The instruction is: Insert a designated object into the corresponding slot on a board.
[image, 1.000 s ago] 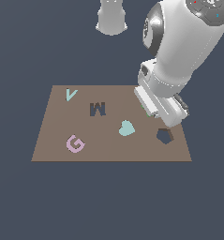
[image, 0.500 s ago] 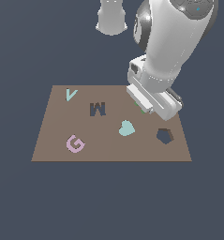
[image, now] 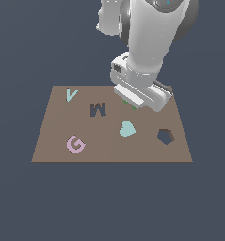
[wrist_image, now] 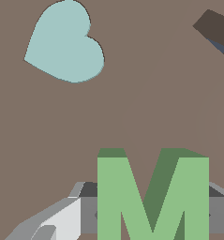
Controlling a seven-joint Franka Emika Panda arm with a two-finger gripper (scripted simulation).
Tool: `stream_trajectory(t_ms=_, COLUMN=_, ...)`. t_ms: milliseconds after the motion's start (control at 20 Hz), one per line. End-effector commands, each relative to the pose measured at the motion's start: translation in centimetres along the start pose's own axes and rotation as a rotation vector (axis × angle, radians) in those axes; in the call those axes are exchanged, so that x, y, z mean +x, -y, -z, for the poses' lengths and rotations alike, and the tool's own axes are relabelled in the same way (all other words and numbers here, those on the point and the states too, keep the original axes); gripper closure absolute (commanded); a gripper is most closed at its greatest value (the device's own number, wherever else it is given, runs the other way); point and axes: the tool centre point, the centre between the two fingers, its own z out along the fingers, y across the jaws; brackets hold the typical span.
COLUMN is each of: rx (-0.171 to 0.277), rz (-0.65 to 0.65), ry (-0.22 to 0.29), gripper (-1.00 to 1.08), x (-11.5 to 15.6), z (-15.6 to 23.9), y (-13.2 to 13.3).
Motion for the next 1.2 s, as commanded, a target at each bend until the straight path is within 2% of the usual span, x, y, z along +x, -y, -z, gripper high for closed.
stream_trajectory(t_ms=0, rx=0.0, rz=0.08, ry=-0.001, gripper=1.08, x=0.7, z=0.1, y=-1.2)
stream_trajectory(t_ms=600, rx=0.0, rz=0.451, ry=-0.001, gripper=1.08, x=5.1, z=0.3, y=-5.5)
stream_trajectory(t_ms=1150, rx=0.0, rz=0.706, ry=-0.001, gripper=1.08, x=9.1, z=0.4, y=-7.4)
